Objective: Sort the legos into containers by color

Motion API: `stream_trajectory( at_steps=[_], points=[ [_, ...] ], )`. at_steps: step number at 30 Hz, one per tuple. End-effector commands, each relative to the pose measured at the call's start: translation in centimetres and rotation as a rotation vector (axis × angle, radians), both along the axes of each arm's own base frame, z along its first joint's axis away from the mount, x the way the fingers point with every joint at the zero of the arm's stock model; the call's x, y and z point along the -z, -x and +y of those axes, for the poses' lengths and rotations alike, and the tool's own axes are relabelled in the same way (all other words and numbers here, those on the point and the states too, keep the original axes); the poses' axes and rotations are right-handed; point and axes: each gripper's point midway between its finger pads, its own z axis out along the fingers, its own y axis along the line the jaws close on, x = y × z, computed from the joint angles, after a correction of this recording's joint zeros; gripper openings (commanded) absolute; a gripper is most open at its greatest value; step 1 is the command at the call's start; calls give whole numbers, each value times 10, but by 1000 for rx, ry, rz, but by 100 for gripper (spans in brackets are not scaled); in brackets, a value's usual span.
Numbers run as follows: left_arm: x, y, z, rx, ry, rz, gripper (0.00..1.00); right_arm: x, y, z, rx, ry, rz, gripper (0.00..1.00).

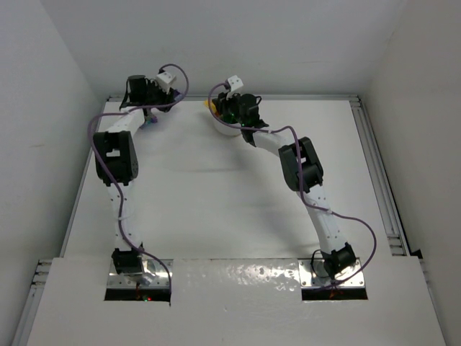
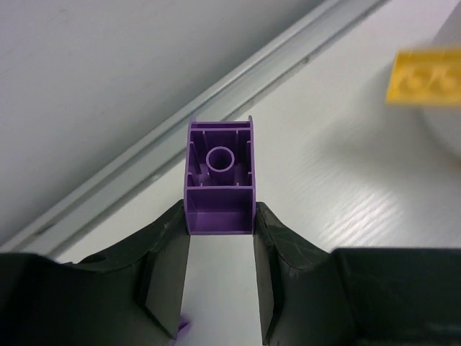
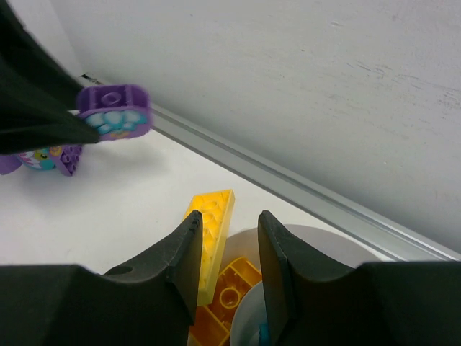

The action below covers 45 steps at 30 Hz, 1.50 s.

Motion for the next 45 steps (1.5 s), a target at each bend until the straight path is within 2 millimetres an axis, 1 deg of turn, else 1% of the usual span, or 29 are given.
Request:
stream_trajectory(
  at_steps=[1, 2, 3, 4, 5, 7, 8, 10, 11, 12, 13, 16, 18, 20, 21, 22, 23, 24, 25, 26, 27, 30, 32, 33, 36, 39, 43, 44, 45],
  points=[
    [-21, 35, -2, 212, -170, -52, 0, -25, 5, 2, -18, -14, -28, 36],
    [-18, 50, -4, 274, -225, -43, 0, -26, 5, 2, -20, -15, -28, 36],
    [-6, 62, -6, 315, -251, -19, 0, -26, 5, 2, -20, -16, -30, 36],
    [13, 79, -9, 360, -265, 27, 0, -28, 5, 2, -20, -16, -33, 36],
    [16, 88, -8, 403, -304, 25, 0, -27, 6, 3, -21, -17, -31, 36],
    [33, 111, -11, 454, -291, 115, 5, -27, 5, 2, -20, -14, -33, 36],
    [43, 124, -12, 488, -288, 161, 17, -28, 5, 2, -20, -16, -34, 36],
    [49, 133, -16, 525, -275, 183, 40, -27, 5, 2, -21, -15, -32, 36],
    [51, 139, -17, 540, -268, 197, 73, -27, 5, 2, -21, -15, -31, 36],
    [49, 141, -20, 566, -269, 177, 98, -26, 5, 2, -21, -14, -29, 36],
    [47, 142, -21, 575, -273, 164, 100, -26, 5, 2, -21, -14, -29, 36],
    [29, 129, -24, 569, -278, 77, 100, -27, 6, 2, -21, -12, -33, 35],
    [6, 103, -23, 512, -283, -28, 100, -29, 6, 0, -20, -14, -35, 35],
    [-20, 70, -19, 395, -264, -117, 100, -29, 7, 1, -21, -16, -36, 35],
    [-45, 49, -19, 276, -152, -161, 100, -28, 7, 1, -21, -14, -33, 35],
    [-55, 41, -18, 213, -86, -161, 100, -28, 7, 1, -20, -13, -34, 35],
    [-78, 31, -20, 194, -27, -192, 100, -27, 7, 1, -21, -12, -33, 35],
    [-69, 33, -30, 196, 81, -106, 100, -28, 7, 1, -21, -12, -35, 35],
    [-73, 34, -37, 217, 143, -77, 98, -26, 8, 1, -21, -9, -32, 35],
    [-86, 40, -51, 292, 219, -63, 96, -26, 8, 0, -21, -8, -30, 35],
    [-78, 44, -61, 281, 356, 47, 87, -26, 8, 0, -21, -7, -33, 35],
    [-73, 51, -80, 261, 598, 238, 61, -28, 8, 1, -25, -3, -38, 35],
    [-64, 49, -83, 181, 729, 363, 61, -29, 9, 1, -30, -1, -41, 35],
    [-65, 46, -83, 162, 760, 367, 62, -26, 10, 3, -34, 1, -37, 35],
    [-51, 35, -84, 51, 850, 433, 62, -27, 9, 2, -34, 2, -39, 35],
    [-33, 22, -89, -31, 865, 473, 64, -24, 10, 2, -34, 4, -34, 35],
    [-31, 7, -86, -65, 917, 454, 66, -25, 11, 1, -33, 5, -32, 35],
    [-27, 7, -101, -52, 907, 454, 67, -25, 11, 2, -34, 6, -33, 35],
    [-27, 5, -102, -58, 904, 445, 68, -25, 11, 1, -33, 5, -32, 35]
  ],
)
